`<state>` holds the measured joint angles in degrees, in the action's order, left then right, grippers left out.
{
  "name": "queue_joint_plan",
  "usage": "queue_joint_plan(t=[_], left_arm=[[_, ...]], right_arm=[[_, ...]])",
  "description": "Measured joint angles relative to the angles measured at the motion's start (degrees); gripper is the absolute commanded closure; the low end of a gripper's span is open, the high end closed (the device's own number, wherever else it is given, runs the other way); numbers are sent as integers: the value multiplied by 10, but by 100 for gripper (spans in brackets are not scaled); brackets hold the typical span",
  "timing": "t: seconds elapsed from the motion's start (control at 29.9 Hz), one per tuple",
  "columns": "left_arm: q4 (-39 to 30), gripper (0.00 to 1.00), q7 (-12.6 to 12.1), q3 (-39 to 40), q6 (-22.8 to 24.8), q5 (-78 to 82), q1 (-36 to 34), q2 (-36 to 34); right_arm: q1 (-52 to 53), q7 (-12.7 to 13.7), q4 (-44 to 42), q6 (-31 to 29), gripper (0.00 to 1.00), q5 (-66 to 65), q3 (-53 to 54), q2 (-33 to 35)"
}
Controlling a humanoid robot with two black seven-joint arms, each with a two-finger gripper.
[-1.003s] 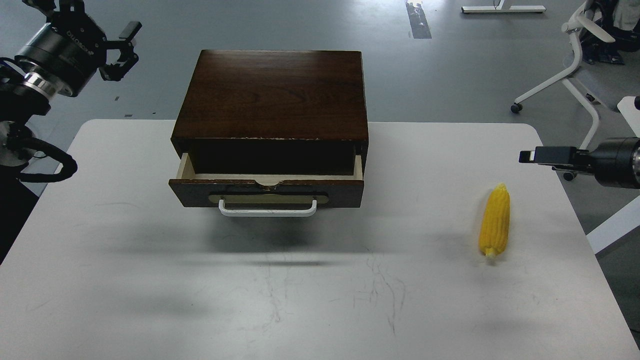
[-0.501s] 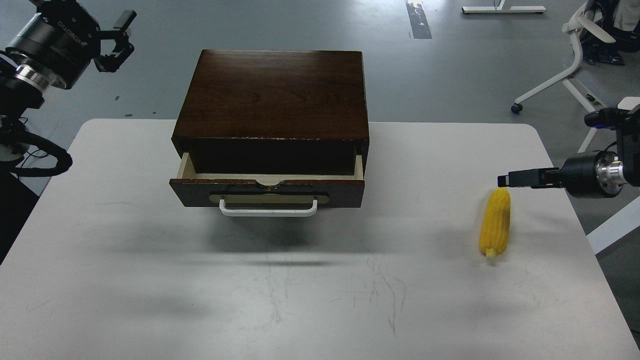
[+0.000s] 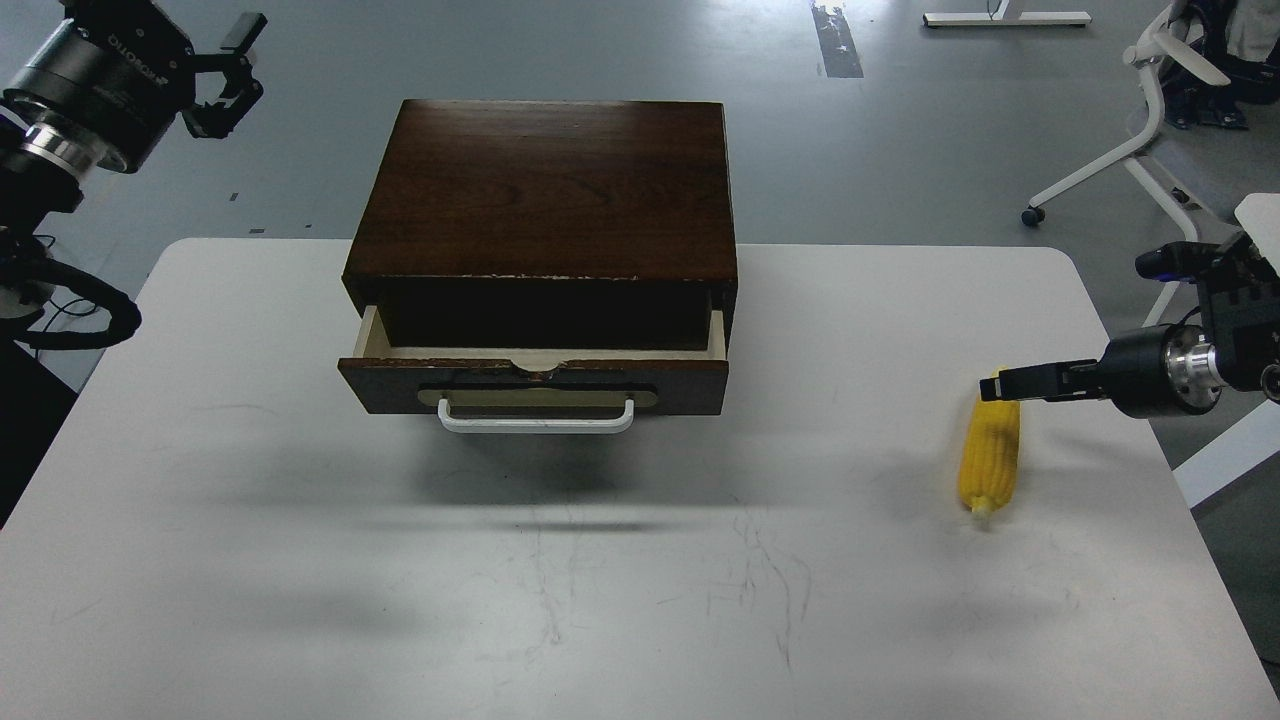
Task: Put corn in drawer with both arms
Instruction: 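Reach the right gripper to the yellow corn cob and grasp it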
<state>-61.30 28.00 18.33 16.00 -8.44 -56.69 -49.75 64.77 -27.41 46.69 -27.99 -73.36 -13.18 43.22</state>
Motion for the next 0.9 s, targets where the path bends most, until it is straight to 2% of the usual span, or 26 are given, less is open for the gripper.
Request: queue_joint_plan(t=[0.4,0.74,0.8,0.9], left_arm=[[0,1,0,0,0,0,0,-2],[0,1,0,0,0,-1,-1,-3],[0,1,0,0,0,-1,-1,-3],[0,1,0,0,0,-1,-1,-4]], right_arm=[[-9,-2,-6,0,0,0,-19,-8],[-30,-4,-40,0,0,0,-21,-40],[-35,-5,-46,0,3,0,-22,-46],[-40,-6,-50,0,11,0,-22,-52]])
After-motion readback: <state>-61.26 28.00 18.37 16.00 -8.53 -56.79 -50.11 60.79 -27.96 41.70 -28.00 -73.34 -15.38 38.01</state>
